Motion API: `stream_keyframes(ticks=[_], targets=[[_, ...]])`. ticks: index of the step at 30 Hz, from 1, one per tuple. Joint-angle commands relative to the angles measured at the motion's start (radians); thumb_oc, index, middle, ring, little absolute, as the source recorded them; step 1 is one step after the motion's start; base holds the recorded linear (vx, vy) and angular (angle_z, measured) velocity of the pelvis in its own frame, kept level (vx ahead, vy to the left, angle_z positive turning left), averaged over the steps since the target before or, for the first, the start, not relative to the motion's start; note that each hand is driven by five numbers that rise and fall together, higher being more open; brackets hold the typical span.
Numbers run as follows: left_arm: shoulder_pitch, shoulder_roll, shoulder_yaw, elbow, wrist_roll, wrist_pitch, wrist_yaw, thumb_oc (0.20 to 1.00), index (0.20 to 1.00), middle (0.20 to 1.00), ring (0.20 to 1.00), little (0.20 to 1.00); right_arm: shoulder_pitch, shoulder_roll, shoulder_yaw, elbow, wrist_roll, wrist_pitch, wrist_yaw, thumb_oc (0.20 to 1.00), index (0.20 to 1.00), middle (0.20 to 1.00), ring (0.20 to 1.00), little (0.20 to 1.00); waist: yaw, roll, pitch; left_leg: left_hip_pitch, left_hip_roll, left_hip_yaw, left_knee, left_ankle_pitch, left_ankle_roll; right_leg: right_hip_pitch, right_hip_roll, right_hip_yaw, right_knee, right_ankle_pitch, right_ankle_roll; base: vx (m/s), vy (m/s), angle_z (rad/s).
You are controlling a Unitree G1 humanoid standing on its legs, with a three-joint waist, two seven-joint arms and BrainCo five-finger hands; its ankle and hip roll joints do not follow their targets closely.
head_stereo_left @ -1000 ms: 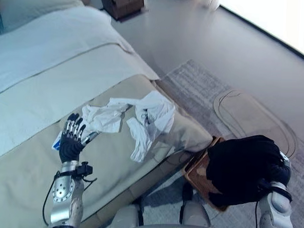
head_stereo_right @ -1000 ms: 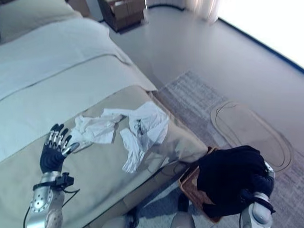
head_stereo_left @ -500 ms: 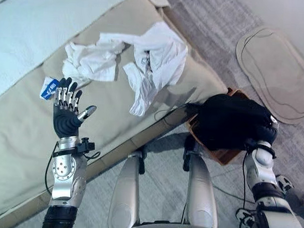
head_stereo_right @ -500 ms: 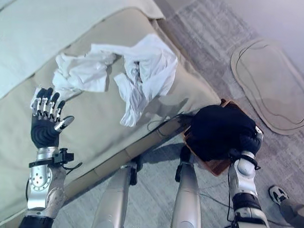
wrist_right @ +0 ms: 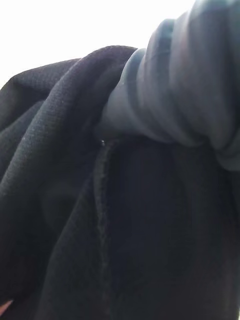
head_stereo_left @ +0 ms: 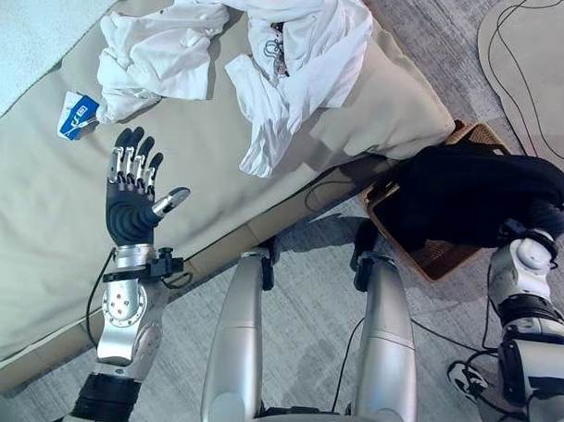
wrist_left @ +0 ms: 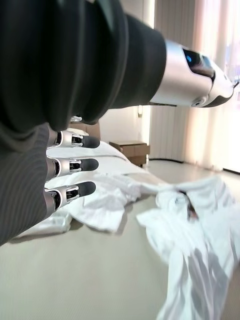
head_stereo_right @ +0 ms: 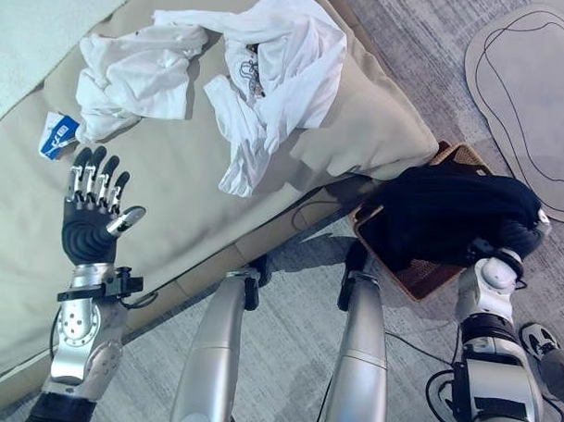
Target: Pick up clothes into the bucket
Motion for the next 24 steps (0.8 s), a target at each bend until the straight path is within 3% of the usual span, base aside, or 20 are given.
stream_keyframes(ticks=[1,9,12,14,18,24], targets=[[0.035,-0.035,0.011,-0.077,0.0,-0.06,0.037,1.0,1.0,1.0,1.0,1.0,0.028,-0.062,-0.046,0.024,0.074,-0.086,-0.057,0.2,0.2,0.2,0.2,0.2,-0.023,0.04,-0.071,-0.029,0.026,-0.009,-0.011,-0.038,0.022,0.018,-0.019,0.037,-0.005,0.046,0.031,-0.01,0.009,-0.38],[0.025,-0.03,0.03,-0.073,-0.002,-0.076,0.062,1.0,1.0,1.0,1.0,1.0,0.111,-0.089,-0.161,0.128,0.175,-0.101,-0.039,0.2,0.2,0.2,0.2,0.2,-0.037,0.039,-0.08,-0.065,0.016,-0.018,0.002,-0.042,0.024,-0.024,-0.017,0.039,0.017,0.03,0.029,0.01,-0.001,0.04],[0.041,-0.045,0.072,-0.074,0.017,-0.083,0.086,1.0,1.0,1.0,1.0,1.0,0.221,-0.043,-0.179,-0.02,0.094,-0.132,-0.08,0.2,0.2,0.2,0.2,0.2,-0.055,0.024,-0.084,-0.074,0.021,-0.018,0.007,-0.045,0.025,-0.033,-0.007,0.041,0.018,0.03,0.025,0.01,-0.005,0.01],[0.036,-0.038,0.069,-0.063,0.02,-0.092,0.085,1.0,1.0,1.0,1.0,1.0,0.231,-0.045,-0.198,0.027,0.098,-0.117,-0.076,0.2,0.2,0.2,0.2,0.2,-0.054,0.021,-0.089,-0.08,0.017,-0.022,0.012,-0.051,0.026,-0.038,-0.01,0.039,0.021,0.026,0.026,0.01,-0.016,0.0],[0.035,-0.03,0.066,-0.065,0.009,-0.102,0.079,1.0,1.0,1.0,1.0,1.0,0.174,-0.065,-0.126,0.119,0.084,-0.093,-0.032,0.2,0.2,0.2,0.2,0.2,-0.037,0.03,-0.102,-0.1,0.018,-0.02,0.017,-0.05,0.028,-0.058,-0.012,0.039,0.023,0.026,0.027,0.0,0.0,0.0],[0.037,-0.028,0.064,-0.071,0.002,-0.102,0.071,1.0,1.0,1.0,1.0,1.0,0.118,-0.05,0.009,0.078,-0.021,-0.06,-0.014,0.2,0.2,0.2,0.2,0.2,-0.025,0.031,-0.101,-0.129,0.011,-0.015,0.032,-0.047,0.03,-0.085,-0.009,0.045,0.034,0.03,0.023,0.0,0.0,0.0]])
